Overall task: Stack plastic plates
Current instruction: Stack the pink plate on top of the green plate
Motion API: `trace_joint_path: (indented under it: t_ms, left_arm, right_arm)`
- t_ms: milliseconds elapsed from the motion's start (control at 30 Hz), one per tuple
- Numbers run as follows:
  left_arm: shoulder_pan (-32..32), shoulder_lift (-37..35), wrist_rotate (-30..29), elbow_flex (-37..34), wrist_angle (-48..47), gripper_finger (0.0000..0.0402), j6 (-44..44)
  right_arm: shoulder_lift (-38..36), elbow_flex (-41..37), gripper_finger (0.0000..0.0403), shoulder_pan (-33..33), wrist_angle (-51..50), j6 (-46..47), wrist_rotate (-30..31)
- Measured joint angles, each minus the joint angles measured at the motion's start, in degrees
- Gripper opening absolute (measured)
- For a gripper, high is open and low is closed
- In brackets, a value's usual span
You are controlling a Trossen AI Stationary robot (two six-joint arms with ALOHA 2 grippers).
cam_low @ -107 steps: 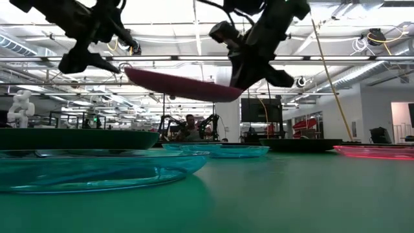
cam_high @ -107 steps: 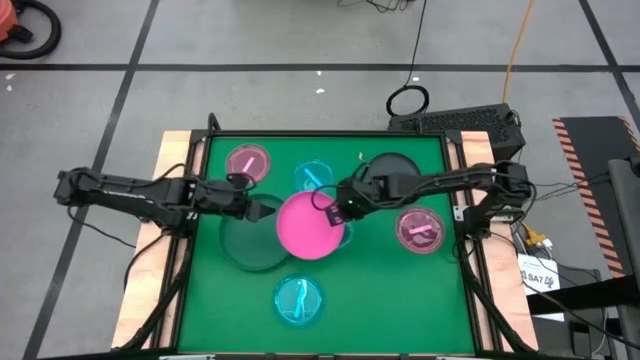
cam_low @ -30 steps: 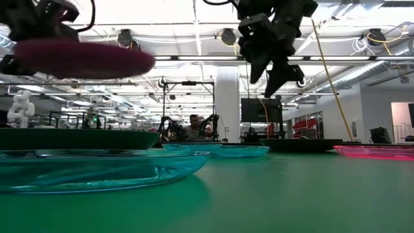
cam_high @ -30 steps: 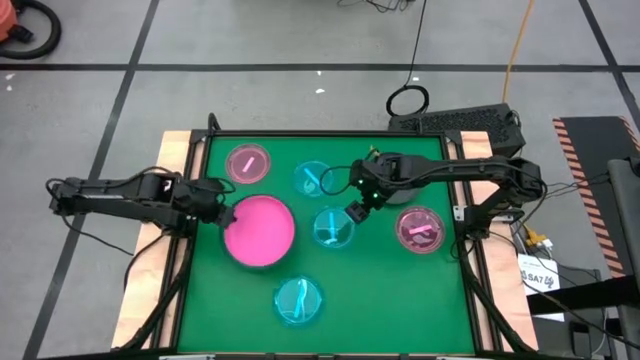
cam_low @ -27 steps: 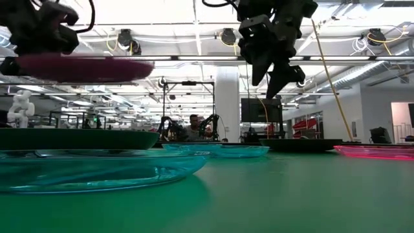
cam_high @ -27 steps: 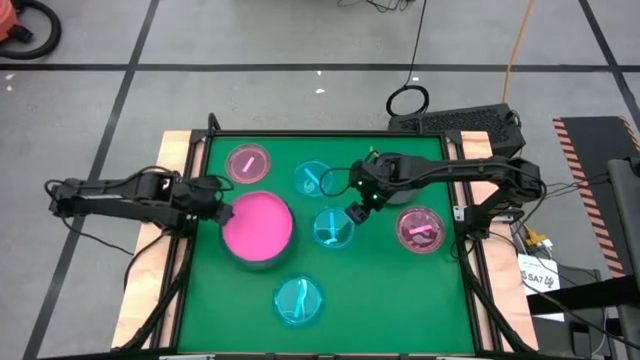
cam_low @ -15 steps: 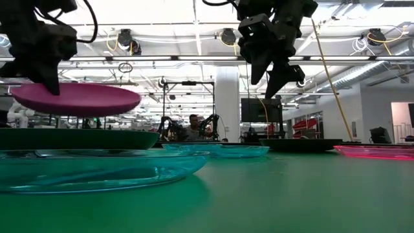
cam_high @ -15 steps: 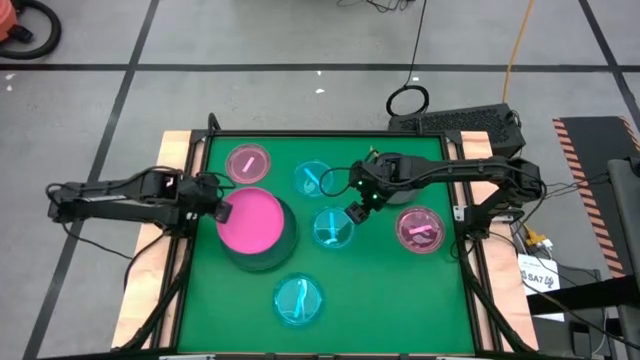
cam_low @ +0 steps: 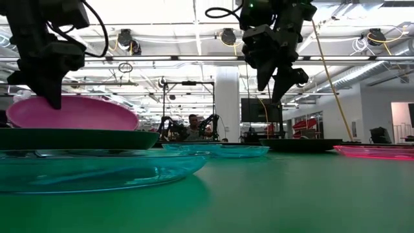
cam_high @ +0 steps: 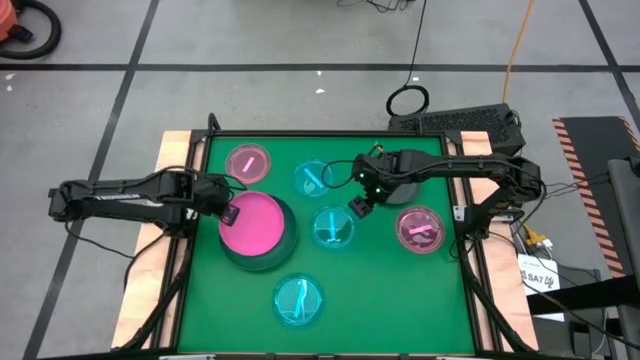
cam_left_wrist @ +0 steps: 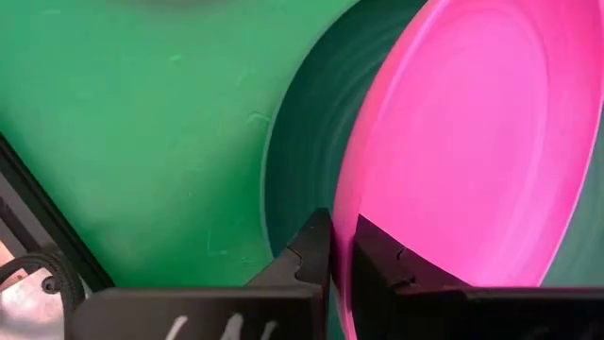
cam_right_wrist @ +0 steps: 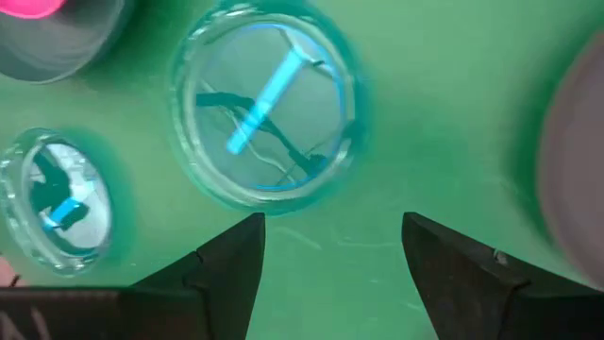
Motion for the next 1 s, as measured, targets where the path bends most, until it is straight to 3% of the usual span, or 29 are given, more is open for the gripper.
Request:
trace_joint_path:
  t_ms: [233, 733, 1000]
  left_arm:
    - [0.0, 4.7, 0.0, 0.0, 0.9, 0.0024, -0.8]
    - [0.0, 13.2, 1.7, 0.0, 4.7, 0.0029, -2.2]
    - [0.0, 17.9, 1.5, 0.0, 4.1, 0.01, -1.8]
  right_arm:
    - [0.0, 0.0, 0.0242, -3.6, -2.0, -3.4, 0.5]
    - [0.0, 0.0, 0.0242, -12.4, -7.4, -8.7, 8.9]
    - [0.0, 0.0, 0.0242, -18.6, -7.7, -12.3, 9.0]
